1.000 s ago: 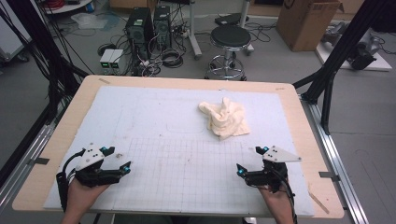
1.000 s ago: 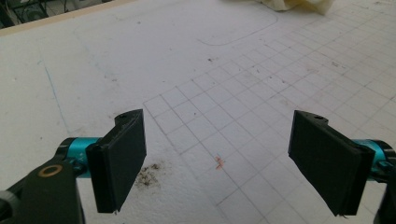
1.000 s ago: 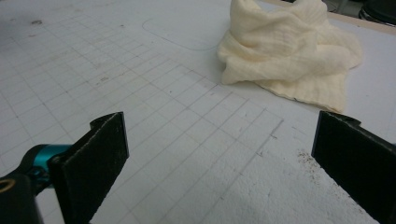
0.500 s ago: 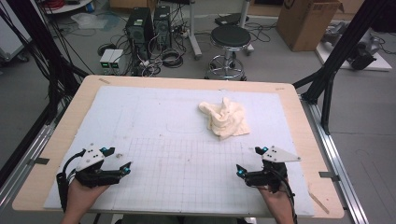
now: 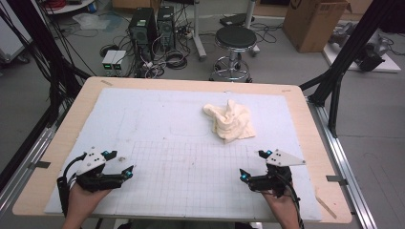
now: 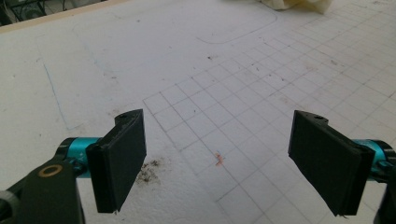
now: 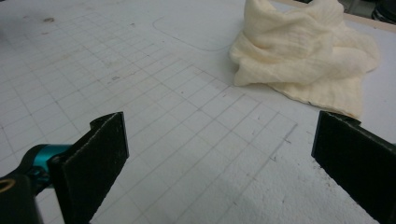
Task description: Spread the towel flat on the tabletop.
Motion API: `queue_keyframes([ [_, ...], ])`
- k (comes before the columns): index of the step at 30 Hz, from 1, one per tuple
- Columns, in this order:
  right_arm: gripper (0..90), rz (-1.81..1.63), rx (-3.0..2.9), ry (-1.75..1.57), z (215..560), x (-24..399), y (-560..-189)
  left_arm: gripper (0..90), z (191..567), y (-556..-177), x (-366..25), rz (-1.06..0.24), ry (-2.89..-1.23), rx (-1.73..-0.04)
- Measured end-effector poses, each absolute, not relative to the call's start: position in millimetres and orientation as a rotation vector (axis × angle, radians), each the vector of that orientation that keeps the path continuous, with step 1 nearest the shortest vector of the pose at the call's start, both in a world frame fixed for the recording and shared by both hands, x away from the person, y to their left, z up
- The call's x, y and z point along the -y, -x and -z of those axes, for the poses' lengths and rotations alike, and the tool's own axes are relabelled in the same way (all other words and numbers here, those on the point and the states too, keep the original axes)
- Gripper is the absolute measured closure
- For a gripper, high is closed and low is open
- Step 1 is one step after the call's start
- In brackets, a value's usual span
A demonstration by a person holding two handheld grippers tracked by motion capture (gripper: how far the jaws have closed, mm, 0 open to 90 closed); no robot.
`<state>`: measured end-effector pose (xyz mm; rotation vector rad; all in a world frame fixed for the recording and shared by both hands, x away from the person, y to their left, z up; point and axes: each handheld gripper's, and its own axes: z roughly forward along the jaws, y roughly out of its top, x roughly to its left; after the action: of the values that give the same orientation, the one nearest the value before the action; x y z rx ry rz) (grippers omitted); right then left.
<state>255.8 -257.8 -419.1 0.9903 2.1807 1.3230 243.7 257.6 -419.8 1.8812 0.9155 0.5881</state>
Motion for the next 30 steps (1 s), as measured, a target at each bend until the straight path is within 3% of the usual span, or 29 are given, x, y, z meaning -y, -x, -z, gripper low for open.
queue_keyframes([
  [18,3.4,-1.302,-2.253,-0.95,395.0,232.9,-287.5,19.6,418.1,-245.6,-259.2,-0.599,-1.863,-0.924],
  [30,7.3,-1.297,-2.247,-0.994,373.2,217.4,-344.3,19.6,417.3,-246.2,-257.1,-0.593,-1.864,-0.91],
])
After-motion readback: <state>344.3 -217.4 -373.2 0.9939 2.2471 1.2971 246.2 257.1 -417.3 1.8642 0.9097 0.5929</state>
